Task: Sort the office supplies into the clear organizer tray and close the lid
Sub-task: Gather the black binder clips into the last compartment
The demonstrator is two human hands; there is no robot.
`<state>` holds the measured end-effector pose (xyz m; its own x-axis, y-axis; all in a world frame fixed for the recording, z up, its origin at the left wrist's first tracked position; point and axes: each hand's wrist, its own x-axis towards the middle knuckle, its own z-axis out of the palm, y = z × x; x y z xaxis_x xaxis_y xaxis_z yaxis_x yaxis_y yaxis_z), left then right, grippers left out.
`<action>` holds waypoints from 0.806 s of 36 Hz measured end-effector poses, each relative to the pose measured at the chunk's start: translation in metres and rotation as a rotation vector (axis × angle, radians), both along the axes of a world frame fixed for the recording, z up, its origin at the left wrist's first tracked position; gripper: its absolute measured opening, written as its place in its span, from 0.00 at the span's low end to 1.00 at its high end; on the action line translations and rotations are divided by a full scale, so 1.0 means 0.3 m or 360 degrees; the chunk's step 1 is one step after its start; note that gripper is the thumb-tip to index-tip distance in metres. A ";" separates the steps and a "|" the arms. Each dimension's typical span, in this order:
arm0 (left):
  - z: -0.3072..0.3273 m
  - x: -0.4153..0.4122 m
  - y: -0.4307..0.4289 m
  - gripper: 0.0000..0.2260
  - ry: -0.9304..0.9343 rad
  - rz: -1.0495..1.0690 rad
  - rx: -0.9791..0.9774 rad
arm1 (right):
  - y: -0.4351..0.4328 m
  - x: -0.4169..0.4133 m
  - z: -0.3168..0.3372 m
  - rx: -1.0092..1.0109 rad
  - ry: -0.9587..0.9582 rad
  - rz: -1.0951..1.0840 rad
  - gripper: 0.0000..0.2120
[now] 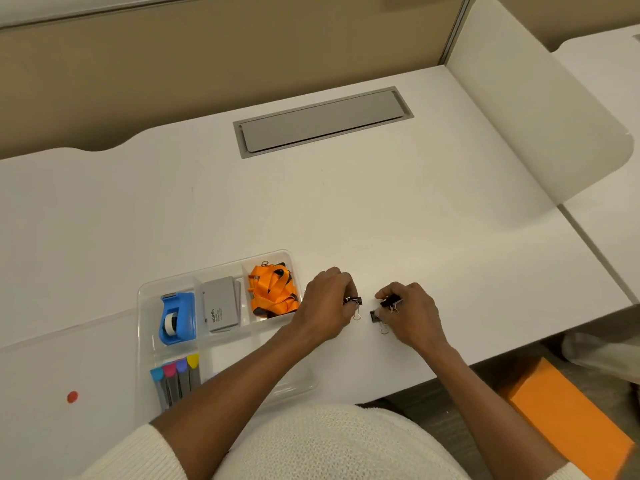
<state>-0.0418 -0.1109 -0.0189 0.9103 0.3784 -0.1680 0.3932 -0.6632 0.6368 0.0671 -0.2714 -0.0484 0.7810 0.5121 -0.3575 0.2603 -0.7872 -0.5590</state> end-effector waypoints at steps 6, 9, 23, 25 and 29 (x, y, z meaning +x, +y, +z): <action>0.064 -0.093 0.012 0.03 -0.0114 0.0160 -0.0107 | -0.025 -0.024 -0.013 -0.0156 -0.0123 0.0383 0.24; 0.097 -0.142 0.020 0.03 -0.0161 0.0260 -0.0168 | -0.012 -0.033 -0.001 -0.0197 -0.0135 0.0478 0.24; 0.132 -0.404 0.069 0.08 -0.0317 0.0656 -0.0217 | 0.079 -0.099 0.014 -0.0312 -0.0422 0.0546 0.06; 0.124 -0.426 0.067 0.08 -0.0284 0.0697 -0.0221 | 0.084 -0.108 0.010 -0.0311 -0.0468 0.0539 0.06; 0.111 -0.452 0.058 0.07 -0.0205 0.0688 -0.0210 | 0.097 -0.106 0.013 -0.0232 -0.0365 0.0443 0.05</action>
<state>-0.1776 -0.0935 0.0143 0.6904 0.7105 -0.1361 0.5279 -0.3662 0.7663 0.0354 -0.2422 -0.0444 0.6874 0.6725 -0.2744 0.5804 -0.7357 -0.3490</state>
